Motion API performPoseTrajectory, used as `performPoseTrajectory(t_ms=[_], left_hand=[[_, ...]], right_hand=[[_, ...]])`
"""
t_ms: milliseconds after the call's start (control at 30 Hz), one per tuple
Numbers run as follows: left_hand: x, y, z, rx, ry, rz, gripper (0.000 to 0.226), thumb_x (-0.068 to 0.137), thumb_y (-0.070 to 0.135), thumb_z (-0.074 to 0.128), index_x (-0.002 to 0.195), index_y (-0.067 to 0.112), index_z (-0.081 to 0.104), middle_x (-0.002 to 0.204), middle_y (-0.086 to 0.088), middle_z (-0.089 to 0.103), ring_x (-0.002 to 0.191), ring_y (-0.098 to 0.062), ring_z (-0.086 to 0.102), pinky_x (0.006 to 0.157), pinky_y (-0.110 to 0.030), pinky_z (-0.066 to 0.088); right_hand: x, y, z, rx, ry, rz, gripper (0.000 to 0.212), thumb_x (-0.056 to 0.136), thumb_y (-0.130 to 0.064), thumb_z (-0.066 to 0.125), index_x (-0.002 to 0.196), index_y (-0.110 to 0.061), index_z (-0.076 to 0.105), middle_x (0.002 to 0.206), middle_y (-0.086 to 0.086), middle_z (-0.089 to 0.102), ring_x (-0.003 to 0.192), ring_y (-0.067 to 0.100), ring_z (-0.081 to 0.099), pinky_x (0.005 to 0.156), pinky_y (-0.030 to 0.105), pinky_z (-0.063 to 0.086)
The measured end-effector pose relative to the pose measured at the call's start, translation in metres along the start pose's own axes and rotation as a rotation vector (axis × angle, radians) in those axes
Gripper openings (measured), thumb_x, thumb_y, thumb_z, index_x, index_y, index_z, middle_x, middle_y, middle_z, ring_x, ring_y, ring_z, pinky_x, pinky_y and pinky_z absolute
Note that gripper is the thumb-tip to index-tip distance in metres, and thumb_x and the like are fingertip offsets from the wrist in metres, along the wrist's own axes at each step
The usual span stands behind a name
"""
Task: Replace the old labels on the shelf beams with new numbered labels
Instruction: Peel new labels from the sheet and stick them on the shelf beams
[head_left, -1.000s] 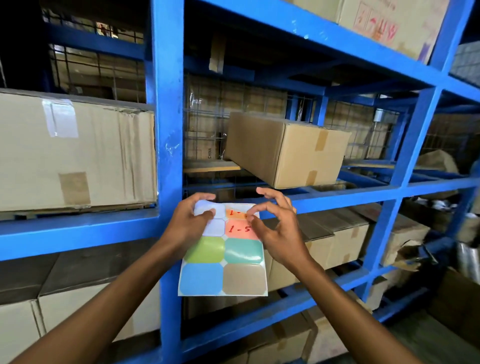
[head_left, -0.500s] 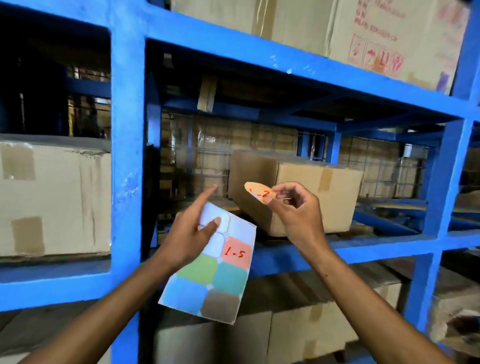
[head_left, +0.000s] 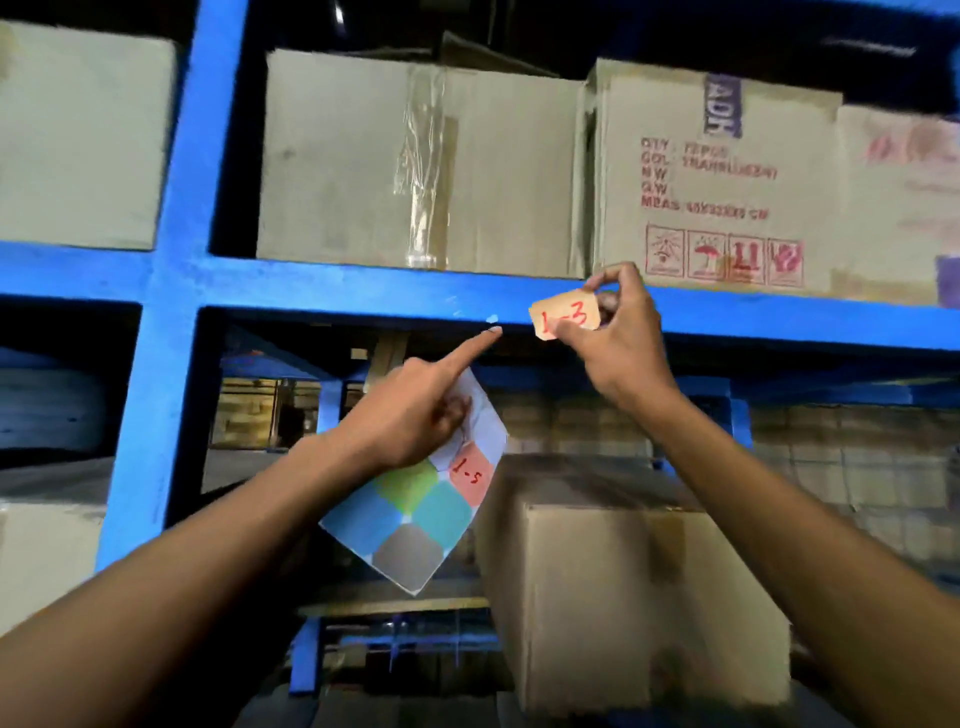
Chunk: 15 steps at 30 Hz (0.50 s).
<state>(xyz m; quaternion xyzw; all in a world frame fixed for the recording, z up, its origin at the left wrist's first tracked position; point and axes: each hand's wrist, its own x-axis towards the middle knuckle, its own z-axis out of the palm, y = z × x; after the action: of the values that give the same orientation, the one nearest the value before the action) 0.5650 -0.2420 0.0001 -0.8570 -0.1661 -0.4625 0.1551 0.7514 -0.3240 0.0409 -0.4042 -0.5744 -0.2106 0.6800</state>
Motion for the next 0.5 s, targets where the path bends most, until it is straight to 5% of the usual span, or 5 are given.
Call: performPoseTrajectory(t_ms=[100, 233, 367, 500], left_hand=[[0.020, 0.009, -0.001, 0.098, -0.037, -0.003, 0.083, 0.087, 0.010, 0.051, 0.146, 0.044, 0.004, 0.052, 0.001, 0.034, 0.053, -0.025, 0.035, 0.058, -0.040, 0.041], [0.040, 0.018, 0.006, 0.171, -0.087, 0.027, 0.083, 0.088, 0.012, 0.049, 0.147, 0.042, -0.002, 0.055, -0.001, 0.031, 0.059, -0.030, 0.036, 0.064, -0.043, 0.045], [0.056, 0.022, 0.017, 0.233, -0.111, 0.045, 0.086, 0.089, 0.013, 0.048, 0.146, 0.042, -0.010, 0.060, 0.000, 0.035, 0.066, -0.029, 0.042, 0.061, -0.042, 0.042], [0.068, 0.020, 0.025, 0.279, -0.093, 0.040, 0.087, 0.089, 0.013, 0.048, 0.146, 0.041, -0.012, 0.062, 0.003, 0.032, 0.062, -0.023, 0.038, 0.051, -0.034, 0.030]], right_hand=[[0.017, 0.007, -0.004, -0.002, 0.036, -0.013, 0.040, 0.071, -0.004, 0.076, 0.091, -0.019, 0.045, 0.073, -0.001, 0.065, 0.065, 0.008, 0.062, 0.055, 0.019, 0.045], [0.025, 0.022, -0.007, 0.017, 0.104, 0.020, 0.036, 0.074, -0.008, 0.076, 0.086, -0.024, 0.046, 0.086, 0.009, 0.070, 0.080, 0.018, 0.067, 0.064, 0.034, 0.052], [0.026, 0.031, -0.007, 0.049, 0.136, 0.039, 0.038, 0.074, -0.009, 0.076, 0.076, -0.031, 0.044, 0.083, 0.012, 0.073, 0.076, 0.019, 0.066, 0.066, 0.033, 0.051], [0.032, 0.033, -0.006, 0.089, 0.117, 0.024, 0.035, 0.074, -0.009, 0.077, 0.085, -0.025, 0.048, 0.076, -0.001, 0.069, 0.075, 0.008, 0.065, 0.057, 0.016, 0.050]])
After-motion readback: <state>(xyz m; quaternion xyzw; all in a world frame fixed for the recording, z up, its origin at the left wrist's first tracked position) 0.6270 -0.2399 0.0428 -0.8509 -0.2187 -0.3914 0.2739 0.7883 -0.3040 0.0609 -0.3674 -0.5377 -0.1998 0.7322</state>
